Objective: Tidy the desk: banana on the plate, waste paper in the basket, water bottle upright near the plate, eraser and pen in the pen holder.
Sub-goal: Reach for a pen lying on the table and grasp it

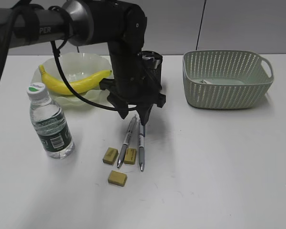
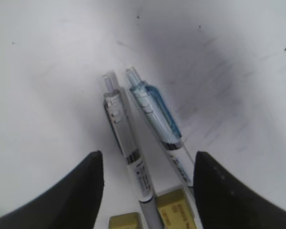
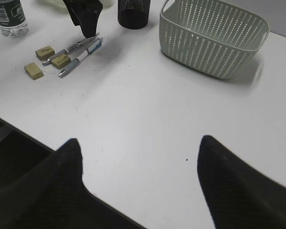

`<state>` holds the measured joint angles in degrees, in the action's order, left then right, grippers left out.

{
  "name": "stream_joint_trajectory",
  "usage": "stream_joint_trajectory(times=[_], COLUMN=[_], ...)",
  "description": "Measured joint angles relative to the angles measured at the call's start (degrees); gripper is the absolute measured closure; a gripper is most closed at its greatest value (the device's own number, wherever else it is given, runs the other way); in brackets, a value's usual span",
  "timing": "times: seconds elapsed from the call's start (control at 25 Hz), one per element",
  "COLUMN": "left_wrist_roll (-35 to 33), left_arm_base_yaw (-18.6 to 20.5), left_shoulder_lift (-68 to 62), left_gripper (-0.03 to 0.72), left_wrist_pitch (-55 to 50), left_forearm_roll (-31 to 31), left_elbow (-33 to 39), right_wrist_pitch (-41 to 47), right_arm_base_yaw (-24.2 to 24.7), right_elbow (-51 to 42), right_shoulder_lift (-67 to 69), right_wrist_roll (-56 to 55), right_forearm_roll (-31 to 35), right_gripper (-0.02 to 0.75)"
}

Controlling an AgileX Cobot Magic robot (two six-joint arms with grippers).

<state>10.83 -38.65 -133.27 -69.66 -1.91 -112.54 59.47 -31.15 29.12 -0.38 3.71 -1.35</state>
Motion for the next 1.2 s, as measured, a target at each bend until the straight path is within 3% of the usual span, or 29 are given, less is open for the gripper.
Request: stream_joint_trajectory(times=[0.4,0.68,1.2], left_wrist_roll=[1.64,2.1,2.1], left_arm_base_yaw=[0.77,0.77,0.77], left_shoulder_lift=[0.0,-0.02,-1.92], left_gripper=[0.413,0.414,0.383], left_wrist_pitch=[-0.02,-0.09,0.13], left_forearm_roll=[-1.47,-1.59,-1.56], left_elbow=[0.0,4.69,5.2], right_wrist_pitch=[0.0,0.0,0.0], right_arm_base_yaw=[0.0,0.0,0.0], right_elbow=[0.0,0.0,0.0], right_shoulder_lift=[0.0,0.0,0.0], right_wrist_roll=[0.0,0.0,0.0], right_forearm_roll=[0.06,0.06,0.06], right_gripper=[0.147,0.147,0.147])
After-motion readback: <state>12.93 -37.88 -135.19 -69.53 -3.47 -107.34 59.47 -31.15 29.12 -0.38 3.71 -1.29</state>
